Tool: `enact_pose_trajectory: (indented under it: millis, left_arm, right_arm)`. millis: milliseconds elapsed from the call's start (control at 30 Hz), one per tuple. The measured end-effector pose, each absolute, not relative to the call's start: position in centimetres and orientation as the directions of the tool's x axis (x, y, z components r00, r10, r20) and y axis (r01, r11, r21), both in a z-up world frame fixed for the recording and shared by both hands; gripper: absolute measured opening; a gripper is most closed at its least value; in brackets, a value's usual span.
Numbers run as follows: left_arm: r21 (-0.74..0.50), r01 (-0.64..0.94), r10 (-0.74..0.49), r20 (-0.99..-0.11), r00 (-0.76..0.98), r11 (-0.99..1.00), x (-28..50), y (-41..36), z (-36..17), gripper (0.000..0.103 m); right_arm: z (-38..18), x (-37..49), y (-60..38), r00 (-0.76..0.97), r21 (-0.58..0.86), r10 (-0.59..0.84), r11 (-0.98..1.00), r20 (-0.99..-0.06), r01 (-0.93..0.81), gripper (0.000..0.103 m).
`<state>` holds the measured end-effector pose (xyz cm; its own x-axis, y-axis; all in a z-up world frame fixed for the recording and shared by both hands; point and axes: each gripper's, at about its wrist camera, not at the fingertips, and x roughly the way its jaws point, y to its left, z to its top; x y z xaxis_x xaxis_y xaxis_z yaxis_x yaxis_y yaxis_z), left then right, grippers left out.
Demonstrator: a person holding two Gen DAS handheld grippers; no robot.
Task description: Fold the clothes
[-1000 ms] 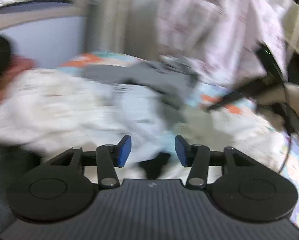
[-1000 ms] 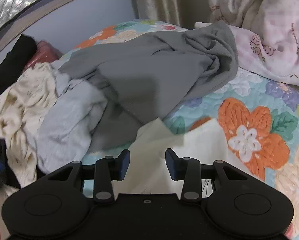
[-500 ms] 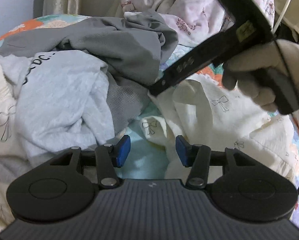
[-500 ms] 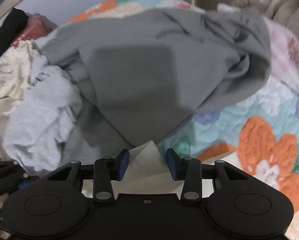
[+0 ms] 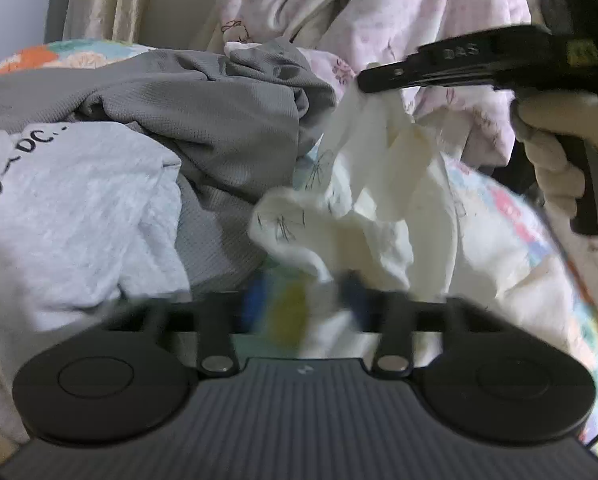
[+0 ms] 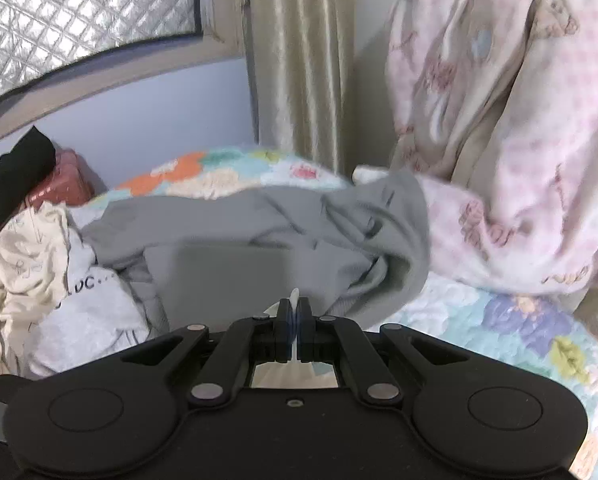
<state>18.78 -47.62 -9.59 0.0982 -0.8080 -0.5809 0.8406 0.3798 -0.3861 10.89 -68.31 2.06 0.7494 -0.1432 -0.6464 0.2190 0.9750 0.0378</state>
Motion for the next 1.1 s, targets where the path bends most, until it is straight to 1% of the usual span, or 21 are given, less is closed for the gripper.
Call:
enact_pose_trajectory:
  millis: [67,133,167,200,233,267,300,367,433,467,533,600,633,667,733,867,933,1000,1033,1067,1100]
  left_arm:
    - [-0.356,0.823,-0.781,-0.604,0.158,0.442,19.0,-47.9,-9.8,0.024]
    - [-0.352,0.783,-0.752,-0.625,0.212,0.513,19.3,-47.8,-10.0,0.022]
    - [-0.379,0.764,-0.759,-0.614,0.215,0.523,19.4,-47.5,-10.0,0.023]
    - [-0.394,0.755,-0.768,-0.601,0.221,0.525,19.5,-47.2,-9.9,0.024]
    - [-0.398,0.752,-0.775,-0.589,0.229,0.525,19.5,-47.0,-9.7,0.030]
    - [-0.401,0.750,-0.778,-0.582,0.234,0.526,19.5,-46.6,-9.4,0.040]
    - [-0.404,0.748,-0.782,-0.576,0.239,0.526,19.5,-46.3,-9.2,0.042]
    - [-0.411,0.744,-0.787,-0.567,0.244,0.527,19.4,-45.2,-8.5,0.042]
    - [-0.416,0.741,-0.788,-0.565,0.244,0.527,19.2,-44.0,-7.8,0.043]
    - [-0.409,0.746,-0.786,-0.568,0.243,0.526,18.8,-43.0,-7.3,0.044]
    - [-0.372,0.745,-0.762,-0.586,0.273,0.554,17.8,-40.9,-6.6,0.049]
    - [-0.332,0.738,-0.733,-0.604,0.311,0.587,16.5,-38.0,-5.9,0.049]
    - [-0.316,0.729,-0.717,-0.614,0.330,0.607,15.8,-36.4,-5.6,0.053]
    - [-0.301,0.710,-0.693,-0.628,0.355,0.637,15.1,-34.6,-5.4,0.057]
    - [-0.275,0.656,-0.636,-0.657,0.405,0.703,13.7,-31.1,-5.2,0.058]
    - [-0.238,0.565,-0.546,-0.692,0.472,0.790,11.4,-24.2,-5.7,0.063]
    - [-0.199,0.510,-0.482,-0.711,0.513,0.837,10.6,-21.0,-6.4,0.064]
    - [-0.236,0.495,-0.498,-0.706,0.503,0.836,10.8,-19.2,-6.7,0.064]
    - [-0.260,0.490,-0.512,-0.702,0.496,0.832,10.9,-18.3,-6.7,0.062]
    - [-0.284,0.485,-0.526,-0.697,0.488,0.827,11.1,-17.5,-6.8,0.062]
    - [-0.308,0.479,-0.539,-0.691,0.481,0.822,11.2,-16.6,-6.8,0.062]
  right_arm:
    - [0.9,11.7,-68.6,0.722,0.006,-0.159,0.975,-0.674,0.221,0.002]
    - [-0.3,12.1,-68.8,0.689,-0.063,-0.236,0.962,-0.685,0.267,0.004]
    - [-0.8,11.9,-68.8,0.680,-0.088,-0.278,0.950,-0.679,0.300,0.012]
    - [-0.8,11.6,-69.2,0.679,-0.054,-0.283,0.940,-0.677,0.338,0.014]
    - [-0.8,10.9,-69.4,0.681,-0.008,-0.278,0.928,-0.677,0.371,0.020]
    - [-0.6,10.2,-69.5,0.686,0.029,-0.273,0.918,-0.674,0.395,0.028]
    - [-0.3,9.3,-69.2,0.686,0.062,-0.259,0.912,-0.680,0.406,0.032]
    - [-0.4,7.5,-68.4,0.680,0.132,-0.194,0.909,-0.708,0.396,0.040]
    - [-1.0,5.7,-67.1,0.671,0.222,-0.102,0.898,-0.734,0.380,0.043]
    - [-1.3,4.8,-66.5,0.666,0.266,-0.056,0.889,-0.744,0.372,0.047]
    - [-2.4,3.8,-65.3,0.654,0.332,0.018,0.872,-0.756,0.360,0.048]
    - [-3.3,3.0,-63.4,0.635,0.322,0.021,0.874,-0.772,0.363,0.048]
    - [-3.6,2.7,-62.4,0.629,0.307,0.022,0.885,-0.777,0.349,0.049]
    - [-3.7,2.6,-61.7,0.625,0.302,0.028,0.892,-0.780,0.337,0.053]
    - [-3.9,2.3,-60.8,0.633,0.307,0.024,0.888,-0.774,0.342,0.059]
    - [-4.1,2.7,-60.0,0.631,0.209,-0.103,0.892,-0.769,0.400,0.062]
    - [-4.6,3.5,-60.0,0.612,0.192,-0.106,0.895,-0.784,0.402,0.066]
    - [-5.6,4.6,-60.0,0.575,0.127,-0.132,0.913,-0.808,0.388,0.065]
    - [-6.1,4.9,-60.0,0.562,0.092,-0.149,0.921,-0.814,0.378,0.056]
    - [-6.6,5.2,-60.0,0.555,0.062,-0.155,0.934,-0.817,0.352,0.032]
    - [-6.9,5.4,-60.1,0.548,0.043,-0.157,0.941,-0.821,0.334,0.024]
